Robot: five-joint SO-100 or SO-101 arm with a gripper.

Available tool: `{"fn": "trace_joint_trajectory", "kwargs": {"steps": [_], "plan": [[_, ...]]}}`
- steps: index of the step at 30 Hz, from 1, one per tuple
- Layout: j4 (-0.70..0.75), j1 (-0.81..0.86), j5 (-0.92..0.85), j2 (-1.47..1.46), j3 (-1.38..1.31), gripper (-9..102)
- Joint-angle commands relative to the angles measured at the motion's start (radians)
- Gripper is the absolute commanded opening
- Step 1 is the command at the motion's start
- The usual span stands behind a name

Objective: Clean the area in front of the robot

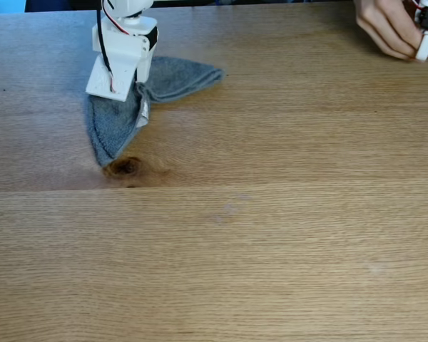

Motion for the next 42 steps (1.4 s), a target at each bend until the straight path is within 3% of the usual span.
{"fn": "trace_joint_trajectory", "kwargs": {"steps": [1,6,12,18,22,26,30,37,42], "plan": [[0.021,-0.018,0.054,-0.005,-0.058,0],[0.112,-0.028,0.115,0.118,-0.058,0],[0.324,-0.084,0.189,0.523,-0.058,0],[0.534,-0.379,0.210,0.930,-0.060,0],[0.592,-0.646,0.196,1.048,-0.058,0],[0.568,-0.838,0.172,1.012,-0.072,0],[0.465,-0.925,0.152,0.894,-0.074,0],[0.077,-0.934,0.117,0.617,-0.152,0],[0.051,-0.908,0.121,0.354,-0.430,0]]}}
